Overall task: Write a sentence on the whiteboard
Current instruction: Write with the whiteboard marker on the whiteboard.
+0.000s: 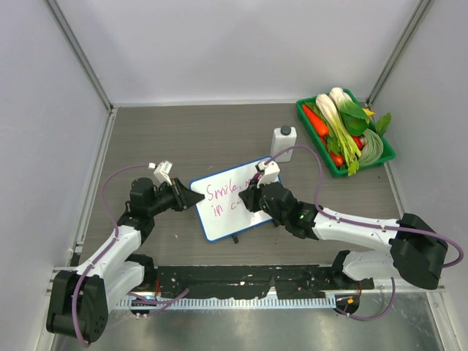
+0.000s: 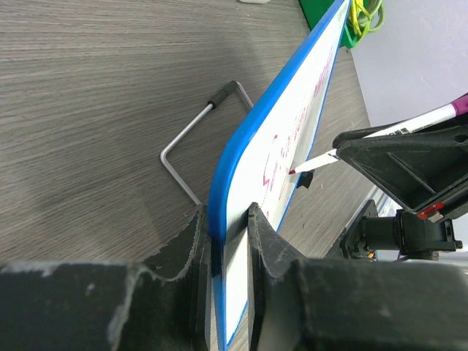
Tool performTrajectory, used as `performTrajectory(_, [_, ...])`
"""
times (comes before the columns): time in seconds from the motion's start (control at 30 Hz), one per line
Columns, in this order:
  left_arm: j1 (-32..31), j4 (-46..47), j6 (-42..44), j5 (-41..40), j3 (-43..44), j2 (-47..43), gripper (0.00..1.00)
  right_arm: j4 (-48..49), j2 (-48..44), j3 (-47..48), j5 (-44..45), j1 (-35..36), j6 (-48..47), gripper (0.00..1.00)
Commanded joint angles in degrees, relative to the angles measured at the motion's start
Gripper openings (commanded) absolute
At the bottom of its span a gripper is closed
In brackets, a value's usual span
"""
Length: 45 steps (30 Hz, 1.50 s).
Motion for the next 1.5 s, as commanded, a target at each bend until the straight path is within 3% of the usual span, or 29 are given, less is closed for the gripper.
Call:
performTrajectory(0.0, [1.1,-2.5,6.7,-9.4,-0.7,0.2,0.00,-1.3,0.4,0.9,-0.4,-0.2,-0.1,0.02])
performTrajectory(0.83, [1.0,-2.5,6.8,-9.5,-1.0,-0.1,0.00,-3.3,-0.7,3.1,6.7,-0.2,-0.1,0.02])
performTrajectory(1.47, [1.1,-2.4,6.7,-9.5,-0.9,0.0,0.00,-2.3,0.8,4.4,-0.3,-0.3,0.2,0.02])
